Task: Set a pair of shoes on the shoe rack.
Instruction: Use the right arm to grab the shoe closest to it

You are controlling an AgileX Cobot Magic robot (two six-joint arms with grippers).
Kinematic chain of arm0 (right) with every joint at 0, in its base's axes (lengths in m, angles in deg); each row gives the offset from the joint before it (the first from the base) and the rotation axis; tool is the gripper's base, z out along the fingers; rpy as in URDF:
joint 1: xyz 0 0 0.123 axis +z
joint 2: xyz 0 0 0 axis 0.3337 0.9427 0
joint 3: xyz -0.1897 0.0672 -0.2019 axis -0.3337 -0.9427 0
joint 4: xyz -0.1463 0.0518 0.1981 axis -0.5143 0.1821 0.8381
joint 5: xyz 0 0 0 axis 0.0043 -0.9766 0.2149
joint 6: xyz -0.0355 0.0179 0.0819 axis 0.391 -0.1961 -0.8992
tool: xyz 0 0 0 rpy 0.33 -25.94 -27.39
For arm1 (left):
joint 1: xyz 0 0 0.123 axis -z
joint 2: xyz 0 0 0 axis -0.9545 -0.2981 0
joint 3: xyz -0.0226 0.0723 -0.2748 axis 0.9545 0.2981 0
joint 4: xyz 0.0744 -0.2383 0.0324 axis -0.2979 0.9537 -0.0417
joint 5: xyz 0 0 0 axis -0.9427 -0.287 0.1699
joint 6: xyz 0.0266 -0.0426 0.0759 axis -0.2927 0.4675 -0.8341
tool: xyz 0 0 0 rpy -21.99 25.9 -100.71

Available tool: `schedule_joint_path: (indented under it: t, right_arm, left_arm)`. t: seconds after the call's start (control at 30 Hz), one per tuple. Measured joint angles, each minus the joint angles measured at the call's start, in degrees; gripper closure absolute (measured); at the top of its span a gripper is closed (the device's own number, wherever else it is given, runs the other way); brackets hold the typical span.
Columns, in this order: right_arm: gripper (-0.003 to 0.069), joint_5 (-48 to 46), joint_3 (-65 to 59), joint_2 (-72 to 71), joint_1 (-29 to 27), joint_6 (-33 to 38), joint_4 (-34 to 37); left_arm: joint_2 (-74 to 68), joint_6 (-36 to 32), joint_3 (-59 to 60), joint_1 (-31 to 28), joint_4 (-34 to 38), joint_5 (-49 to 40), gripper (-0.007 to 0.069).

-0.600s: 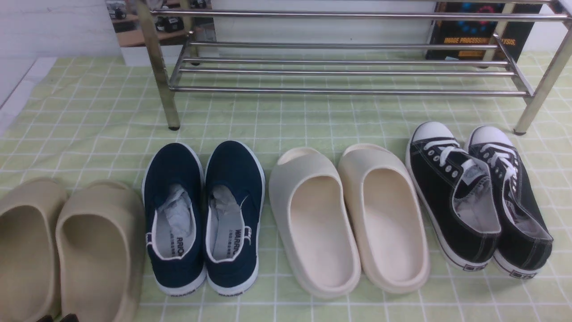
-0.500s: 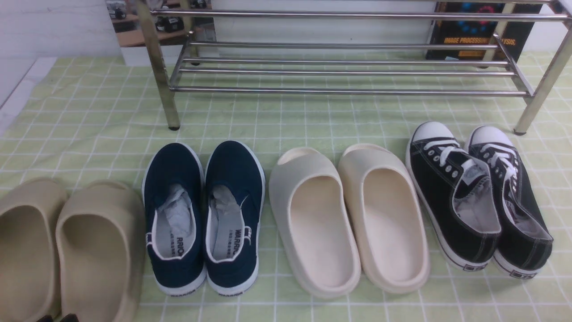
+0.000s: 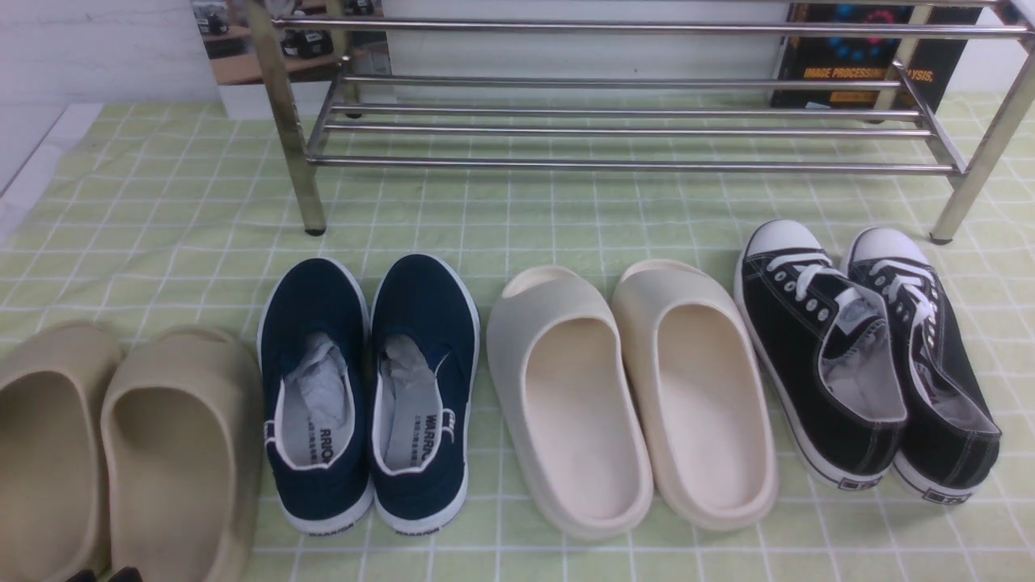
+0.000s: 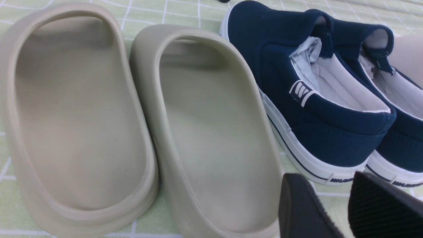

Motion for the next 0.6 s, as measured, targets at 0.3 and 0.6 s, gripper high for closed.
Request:
schedule_joint_path:
  t: [0.3, 0.6]
  right_arm:
    - [0.0583, -0.2, 0.0, 0.0, 0.0, 0.0, 0.0]
    - [0.0569, -1.8, 0.2, 0.0, 0.0, 0.0, 1.6]
  left_arm:
    - [0.0, 0.0, 0.0, 0.0, 0.0, 0.0, 0.0386]
    - [0.0, 0.0, 0.0, 0.0, 0.0, 0.0, 0.0386]
